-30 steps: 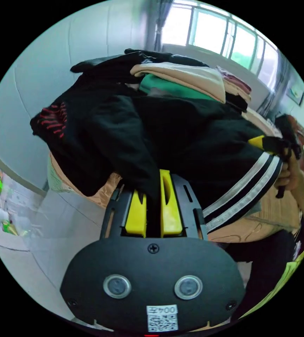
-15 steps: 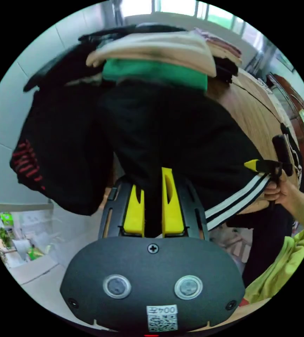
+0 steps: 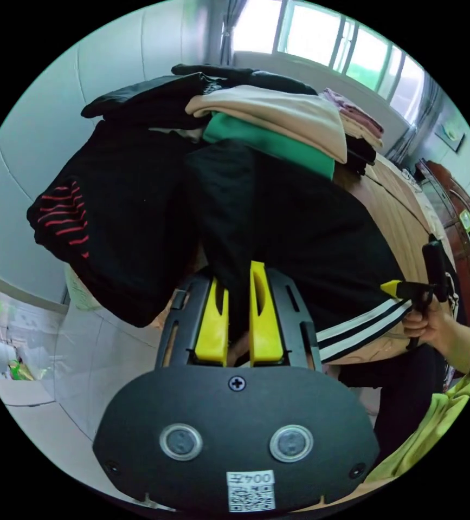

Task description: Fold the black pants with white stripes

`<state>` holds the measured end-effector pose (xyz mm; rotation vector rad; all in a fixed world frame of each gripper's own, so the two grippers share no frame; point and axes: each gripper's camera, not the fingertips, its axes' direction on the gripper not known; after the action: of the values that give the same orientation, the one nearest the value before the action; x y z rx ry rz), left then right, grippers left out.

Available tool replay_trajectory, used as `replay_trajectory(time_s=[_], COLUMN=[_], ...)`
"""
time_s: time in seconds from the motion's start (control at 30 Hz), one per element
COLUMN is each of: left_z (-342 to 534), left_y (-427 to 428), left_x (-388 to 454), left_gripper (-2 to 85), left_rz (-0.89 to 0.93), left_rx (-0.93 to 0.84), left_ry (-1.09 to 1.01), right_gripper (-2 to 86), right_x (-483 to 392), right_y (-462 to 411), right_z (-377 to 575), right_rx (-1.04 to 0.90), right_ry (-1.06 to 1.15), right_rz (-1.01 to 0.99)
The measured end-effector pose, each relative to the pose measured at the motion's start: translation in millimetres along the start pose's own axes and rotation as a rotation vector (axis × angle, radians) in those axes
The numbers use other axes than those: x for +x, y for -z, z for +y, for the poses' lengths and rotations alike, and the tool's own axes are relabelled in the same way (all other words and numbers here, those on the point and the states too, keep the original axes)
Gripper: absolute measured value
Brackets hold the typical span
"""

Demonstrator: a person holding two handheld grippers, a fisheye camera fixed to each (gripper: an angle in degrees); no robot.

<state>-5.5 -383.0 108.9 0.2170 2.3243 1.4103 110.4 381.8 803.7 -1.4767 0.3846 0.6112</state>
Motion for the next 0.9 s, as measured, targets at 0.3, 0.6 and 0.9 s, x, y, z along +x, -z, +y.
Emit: replay_trajectory(time_s=[0.3, 0.6, 0.9], left_z=[34, 120, 173], left_y=[-19, -104, -152], left_x=[-13, 30, 29], left_gripper=[4.1, 0.8, 0.3], left_rz=[-0.023, -0.664, -0.440], left_rx=[0.053, 0.340, 0.479], left_ry=[0.112, 0.337, 0.224], right_gripper=[6.5, 6.9, 5.3], right_x=[9, -8, 14], right_y=[48, 143, 228], right_z=[79, 243, 397], right_rx=[-0.027, -0.018, 0.097], right_ry=[0.039, 0.223, 0.053], right_rz=[0.044, 0.784, 1.123])
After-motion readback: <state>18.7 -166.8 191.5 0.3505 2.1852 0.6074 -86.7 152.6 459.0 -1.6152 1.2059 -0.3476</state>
